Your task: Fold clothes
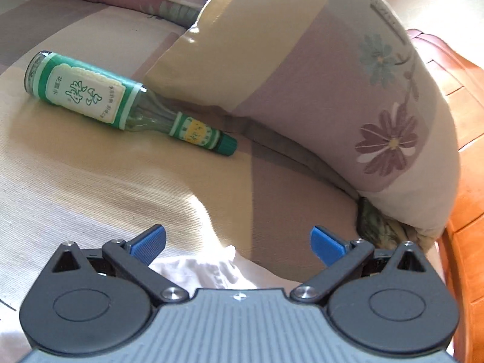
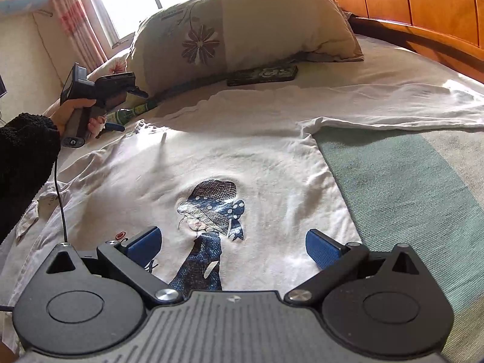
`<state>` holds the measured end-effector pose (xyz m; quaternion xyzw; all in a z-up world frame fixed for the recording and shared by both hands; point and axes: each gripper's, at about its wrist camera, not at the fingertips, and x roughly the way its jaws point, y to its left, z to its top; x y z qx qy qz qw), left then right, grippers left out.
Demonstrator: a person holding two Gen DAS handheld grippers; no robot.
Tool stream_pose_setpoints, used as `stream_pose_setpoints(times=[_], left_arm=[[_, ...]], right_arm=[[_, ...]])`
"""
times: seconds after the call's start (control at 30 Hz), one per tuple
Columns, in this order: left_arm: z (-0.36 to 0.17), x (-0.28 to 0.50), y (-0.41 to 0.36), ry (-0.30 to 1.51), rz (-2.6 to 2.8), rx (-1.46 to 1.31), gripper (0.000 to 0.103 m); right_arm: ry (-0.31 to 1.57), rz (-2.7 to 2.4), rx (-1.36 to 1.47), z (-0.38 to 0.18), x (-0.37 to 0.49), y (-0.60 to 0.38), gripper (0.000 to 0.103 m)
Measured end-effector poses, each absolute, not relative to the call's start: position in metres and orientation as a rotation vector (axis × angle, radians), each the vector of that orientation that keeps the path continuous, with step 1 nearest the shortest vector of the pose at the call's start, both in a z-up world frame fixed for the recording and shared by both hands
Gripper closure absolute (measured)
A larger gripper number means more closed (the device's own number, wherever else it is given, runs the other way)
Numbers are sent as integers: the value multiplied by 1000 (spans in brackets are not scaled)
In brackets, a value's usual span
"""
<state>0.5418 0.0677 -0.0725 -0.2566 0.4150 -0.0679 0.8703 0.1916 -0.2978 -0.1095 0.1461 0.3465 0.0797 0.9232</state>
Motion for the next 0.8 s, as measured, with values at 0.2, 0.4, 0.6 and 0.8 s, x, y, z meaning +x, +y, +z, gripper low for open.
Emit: stream_pose_setpoints(times=[0.2,0.4,0.6,0.8], left_arm=[[-75,491,46,1101,-268,-420,1],[-97,469,63,1125,-191,-351,1],[-89,481,110,1025,-26,-426,1],[-83,484,117,988,-100,-509,1]], right_arm=[[717,158,280,-110,190,-297,0],[720,119,292,-111,190,-303,0],[718,131,295,-111,190,-303,0],[720,127,296,-111,191,-301,0]])
